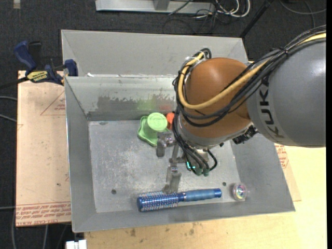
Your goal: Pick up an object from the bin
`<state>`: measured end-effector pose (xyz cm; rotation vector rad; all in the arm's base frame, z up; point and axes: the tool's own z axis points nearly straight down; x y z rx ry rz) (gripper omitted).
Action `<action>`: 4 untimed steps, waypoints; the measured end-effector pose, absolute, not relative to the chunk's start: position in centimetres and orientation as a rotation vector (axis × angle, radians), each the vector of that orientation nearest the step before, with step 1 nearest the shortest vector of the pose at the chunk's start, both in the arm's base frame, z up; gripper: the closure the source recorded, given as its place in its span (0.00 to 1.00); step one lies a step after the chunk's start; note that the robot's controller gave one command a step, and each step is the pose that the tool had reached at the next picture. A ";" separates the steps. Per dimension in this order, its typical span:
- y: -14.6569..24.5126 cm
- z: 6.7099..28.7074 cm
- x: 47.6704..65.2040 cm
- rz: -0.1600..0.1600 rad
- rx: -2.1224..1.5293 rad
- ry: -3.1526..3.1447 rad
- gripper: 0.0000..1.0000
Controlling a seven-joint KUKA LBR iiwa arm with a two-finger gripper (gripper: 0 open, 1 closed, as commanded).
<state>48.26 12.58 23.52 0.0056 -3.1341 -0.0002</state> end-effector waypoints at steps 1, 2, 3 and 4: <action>14.7 6.8 48.8 -0.004 0.064 -3.142 0.00; 10.5 7.6 48.3 -0.002 0.029 -3.151 0.00; 10.7 7.4 48.0 -0.002 0.035 -3.140 1.00; 11.4 20.4 48.4 -0.004 0.087 -3.149 1.00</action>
Offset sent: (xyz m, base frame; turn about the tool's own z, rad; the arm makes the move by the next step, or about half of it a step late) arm 0.0047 0.0203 -0.1639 -0.0370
